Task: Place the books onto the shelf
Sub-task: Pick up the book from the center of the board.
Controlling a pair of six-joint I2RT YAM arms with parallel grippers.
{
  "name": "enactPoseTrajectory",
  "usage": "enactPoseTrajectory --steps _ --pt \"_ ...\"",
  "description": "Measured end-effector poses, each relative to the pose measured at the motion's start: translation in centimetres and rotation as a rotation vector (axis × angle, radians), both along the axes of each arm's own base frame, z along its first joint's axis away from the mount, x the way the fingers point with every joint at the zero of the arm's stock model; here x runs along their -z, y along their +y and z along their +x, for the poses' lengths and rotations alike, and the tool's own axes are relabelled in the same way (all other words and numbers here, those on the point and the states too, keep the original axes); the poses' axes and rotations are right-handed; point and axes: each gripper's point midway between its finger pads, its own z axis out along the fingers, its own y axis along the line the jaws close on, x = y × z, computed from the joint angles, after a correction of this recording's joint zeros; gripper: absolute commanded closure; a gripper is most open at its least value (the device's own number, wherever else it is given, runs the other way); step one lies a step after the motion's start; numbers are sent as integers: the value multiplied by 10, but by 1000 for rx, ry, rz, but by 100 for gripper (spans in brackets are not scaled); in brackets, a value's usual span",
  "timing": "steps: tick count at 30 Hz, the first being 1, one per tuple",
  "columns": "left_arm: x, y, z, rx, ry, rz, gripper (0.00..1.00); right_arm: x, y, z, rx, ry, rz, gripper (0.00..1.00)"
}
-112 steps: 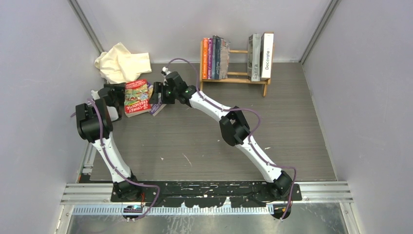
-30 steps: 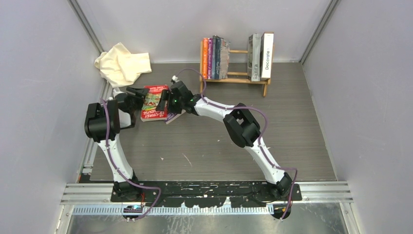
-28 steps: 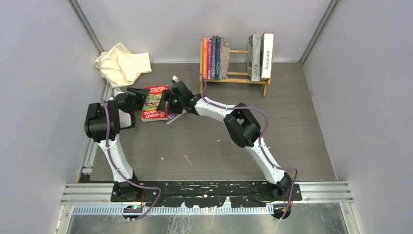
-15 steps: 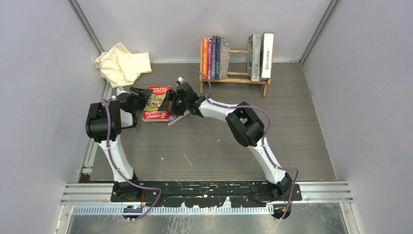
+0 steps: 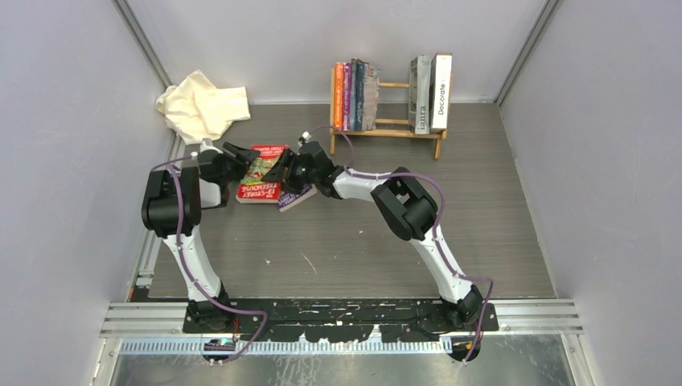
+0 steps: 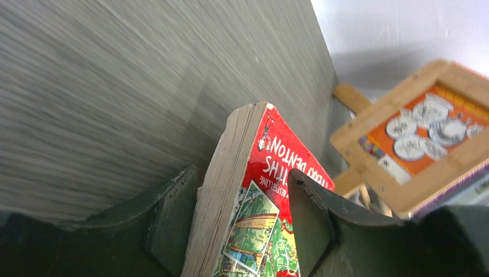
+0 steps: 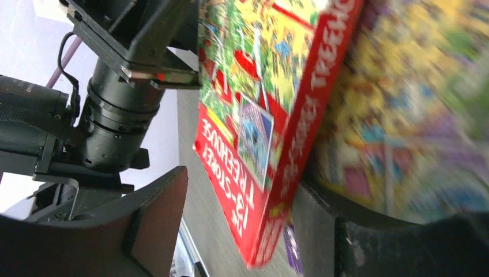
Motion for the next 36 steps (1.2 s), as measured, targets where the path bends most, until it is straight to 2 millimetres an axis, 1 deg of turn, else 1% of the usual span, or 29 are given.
enactPoseTrajectory --steps 1,5,7,8,10,14,18,20,23,24,26,27,29,30,36 --pt "1 -7 -4 23 7 -5 41 0 1 -1 2 1 13 31" --pt "3 -46 -19 148 26 -35 41 -2 7 -8 4 11 57 32" --pt "4 -61 -27 203 34 -50 41 -2 8 -10 6 21 67 32" --pt "5 -65 -29 216 37 -53 41 -1 7 -11 5 28 67 33" --pt "5 -67 -31 228 38 -58 41 2 7 -13 4 38 67 37" --pt "5 -68 -34 235 41 -62 41 7 4 -13 6 41 53 52" --pt "4 -68 -37 233 53 -66 41 14 -2 -15 13 40 6 60" --pt "4 -68 -39 229 65 -76 41 15 -7 -15 19 29 -29 64" --pt "3 -70 -41 216 85 -96 41 15 -15 -16 20 8 -89 73" --pt "2 -70 -41 211 94 -106 41 15 -18 -16 18 2 -110 74" --pt "1 -71 -43 199 112 -121 41 15 -22 -17 12 -7 -142 81" --pt "1 -71 -44 194 121 -126 41 15 -25 -17 9 -11 -163 88" --pt "1 -71 -46 181 143 -131 40 13 -28 -17 -2 -23 -198 97" --pt "1 -70 -47 175 155 -130 40 12 -29 -17 -8 -30 -211 99" --pt "0 -62 -54 114 231 -114 40 -1 -34 -14 -59 -86 -302 99"
